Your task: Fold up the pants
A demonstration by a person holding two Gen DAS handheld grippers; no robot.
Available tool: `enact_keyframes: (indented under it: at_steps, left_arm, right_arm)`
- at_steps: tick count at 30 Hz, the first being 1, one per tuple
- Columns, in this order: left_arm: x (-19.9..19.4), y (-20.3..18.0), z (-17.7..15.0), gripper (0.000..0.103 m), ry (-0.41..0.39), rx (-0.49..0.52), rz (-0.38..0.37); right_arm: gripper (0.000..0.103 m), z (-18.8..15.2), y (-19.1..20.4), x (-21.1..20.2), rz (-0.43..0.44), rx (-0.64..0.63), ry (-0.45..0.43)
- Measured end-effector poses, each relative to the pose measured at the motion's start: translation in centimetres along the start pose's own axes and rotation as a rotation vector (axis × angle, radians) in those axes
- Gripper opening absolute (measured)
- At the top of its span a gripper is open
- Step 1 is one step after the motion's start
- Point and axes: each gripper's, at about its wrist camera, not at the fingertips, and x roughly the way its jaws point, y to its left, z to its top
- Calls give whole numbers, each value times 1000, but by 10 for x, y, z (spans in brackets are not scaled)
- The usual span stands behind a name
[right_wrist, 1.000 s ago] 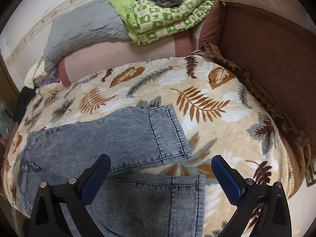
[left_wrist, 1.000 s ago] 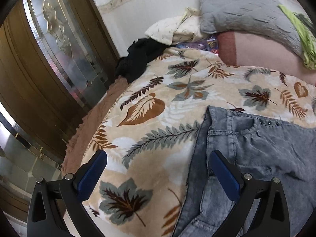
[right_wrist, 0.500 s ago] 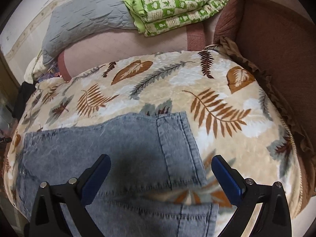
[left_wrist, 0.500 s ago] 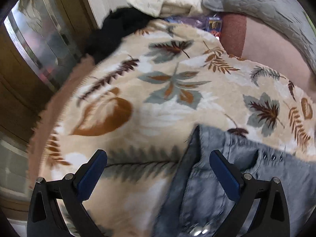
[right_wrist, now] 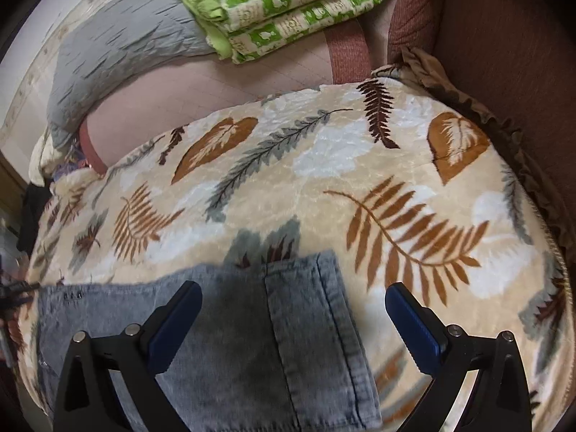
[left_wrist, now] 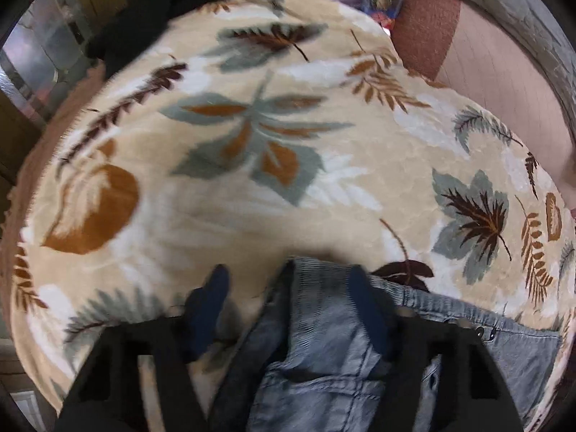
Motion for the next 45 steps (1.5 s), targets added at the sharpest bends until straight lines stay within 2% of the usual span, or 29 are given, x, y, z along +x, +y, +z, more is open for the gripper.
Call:
enact_keyframes:
  at_steps: [1,2,4,7,9,15,17,18,20,21,26,31,34,39,45]
  left_arm:
    - [6,-4,1,53,11,7,-3]
    - [11,-7,1,42,19,12,-9]
    - [19,-11,2,35,25,16,-15]
    - [22,-15,1,28,10,26,-18]
    - [21,-16,0,21,-3,36,-28]
    - [19,-19,-1,16,-27,62,-29]
    - [16,-20,-2,13,-38,67,-24]
    - [16,-22,-1,13,-42,66,-27]
    - [13,-23,-1,11,-59,67,-32]
    - [8,-22,-1,11,-70,66,-36]
    - [-29,-12,-7,10,-134,55,-103]
    - [-91,0,-25,10,-244,73,-182]
    - [-128,13,-48,10,-306,70,-233]
    - [-178,47,-108,10,-376,84,-289]
    - [-194,91,-200,10,-370,95,-303]
  right_arm:
    - [103,4,-3,4,22,13,8]
    - [103,8,-5,9,49,30,20]
    - [103,14,-8,21,73,57,50]
    - [97,17,-8,37,85,68,83]
    - [93,18,-8,47,23,58,106]
    - [85,14,-21,68,0,58,131]
    - [70,12,-19,81,-1,44,168]
    - [59,11,-16,82,-22,29,161]
    - [32,12,-9,78,-48,-21,140]
    - [22,12,-8,76,-39,-20,144]
    - [20,12,-7,31,-13,-21,57]
    - [20,5,-17,-46,64,20,-70]
    - [20,-7,-20,-84,104,44,-121]
    - [20,-51,-37,-138,173,72,-137]
    - [20,-132,-64,-179,206,74,-92]
